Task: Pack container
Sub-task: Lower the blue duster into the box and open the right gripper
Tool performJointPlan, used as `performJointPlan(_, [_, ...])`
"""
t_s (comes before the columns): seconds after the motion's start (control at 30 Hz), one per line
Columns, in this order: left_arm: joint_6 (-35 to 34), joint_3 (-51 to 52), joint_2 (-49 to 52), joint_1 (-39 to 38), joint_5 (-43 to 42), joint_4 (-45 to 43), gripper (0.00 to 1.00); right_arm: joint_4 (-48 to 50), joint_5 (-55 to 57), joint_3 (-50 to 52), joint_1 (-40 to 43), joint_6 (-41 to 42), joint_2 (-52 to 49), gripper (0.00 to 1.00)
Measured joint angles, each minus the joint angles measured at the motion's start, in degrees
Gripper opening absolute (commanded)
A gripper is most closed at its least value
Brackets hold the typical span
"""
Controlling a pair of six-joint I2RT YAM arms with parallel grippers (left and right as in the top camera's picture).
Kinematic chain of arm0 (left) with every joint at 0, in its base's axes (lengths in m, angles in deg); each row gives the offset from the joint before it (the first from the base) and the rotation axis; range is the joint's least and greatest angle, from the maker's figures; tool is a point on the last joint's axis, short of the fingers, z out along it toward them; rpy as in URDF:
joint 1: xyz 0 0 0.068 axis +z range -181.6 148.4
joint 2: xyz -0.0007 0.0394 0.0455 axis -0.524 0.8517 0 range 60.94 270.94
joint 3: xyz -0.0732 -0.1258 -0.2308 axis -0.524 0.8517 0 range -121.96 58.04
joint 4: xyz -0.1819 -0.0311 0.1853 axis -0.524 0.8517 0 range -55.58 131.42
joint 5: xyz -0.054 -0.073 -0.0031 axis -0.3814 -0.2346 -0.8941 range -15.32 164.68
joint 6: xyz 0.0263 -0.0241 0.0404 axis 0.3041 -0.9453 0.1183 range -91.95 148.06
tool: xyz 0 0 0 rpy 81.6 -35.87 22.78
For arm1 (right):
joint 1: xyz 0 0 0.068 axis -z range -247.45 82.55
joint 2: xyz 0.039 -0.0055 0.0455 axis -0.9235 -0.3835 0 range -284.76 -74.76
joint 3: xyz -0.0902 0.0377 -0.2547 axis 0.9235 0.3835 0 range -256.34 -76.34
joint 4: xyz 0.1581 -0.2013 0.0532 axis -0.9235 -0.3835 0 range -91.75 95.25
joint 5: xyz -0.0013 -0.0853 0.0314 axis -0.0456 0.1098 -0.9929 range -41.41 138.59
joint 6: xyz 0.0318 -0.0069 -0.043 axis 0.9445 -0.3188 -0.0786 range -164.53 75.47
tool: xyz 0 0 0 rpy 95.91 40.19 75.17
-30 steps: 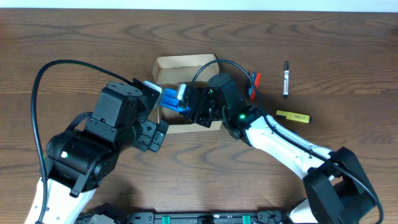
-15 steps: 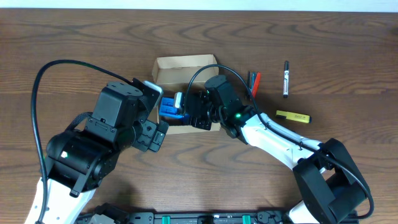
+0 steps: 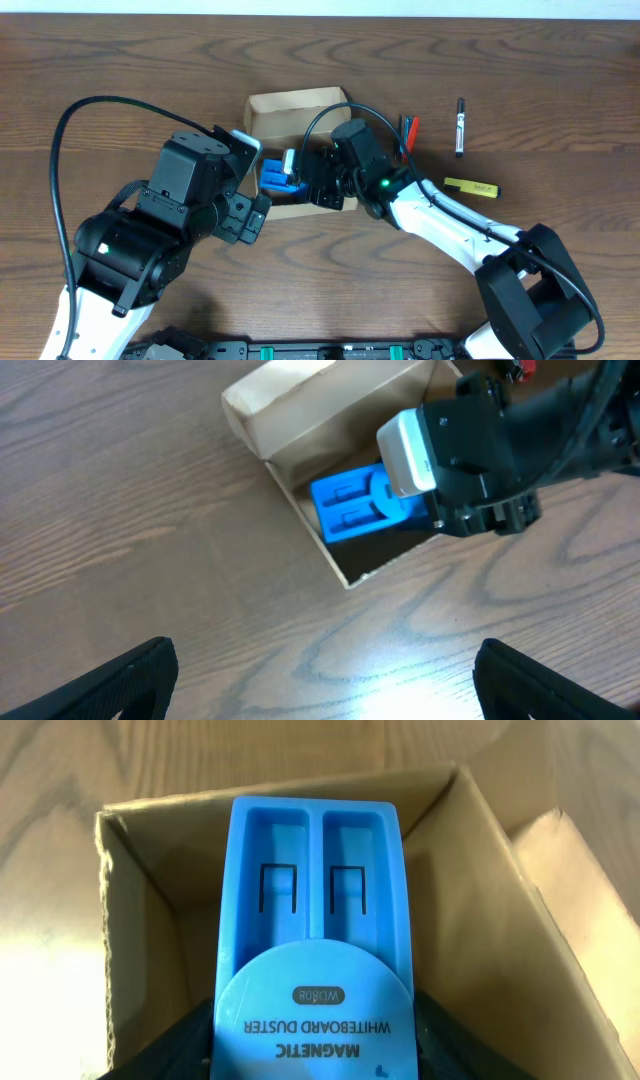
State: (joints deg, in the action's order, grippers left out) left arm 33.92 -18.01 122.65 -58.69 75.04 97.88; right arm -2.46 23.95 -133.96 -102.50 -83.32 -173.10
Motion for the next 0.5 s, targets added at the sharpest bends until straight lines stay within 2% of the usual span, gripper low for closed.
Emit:
performJointPlan(0.07, [0.0, 0.0, 0.0, 0.0, 0.0, 0.0, 0.95, -5.5, 0.0, -2.6, 0.1, -1.0, 0.0, 0.29])
performJointPlan(0.17, [0.0, 0.0, 0.0, 0.0, 0.0, 0.0, 0.95, -11.8, 0.0, -6.5, 0.2, -3.5, 0.2, 0.29])
performJointPlan(0.33, [0.0, 0.0, 0.0, 0.0, 0.0, 0.0, 0.95, -12.7, 0.0, -9.4, 0.2, -5.5, 0.6, 0.33])
performJointPlan(0.5, [0.0, 0.0, 0.0, 0.0, 0.0, 0.0, 0.95, -15.8, -0.2, -9.7, 0.2, -7.4, 0.9, 0.31])
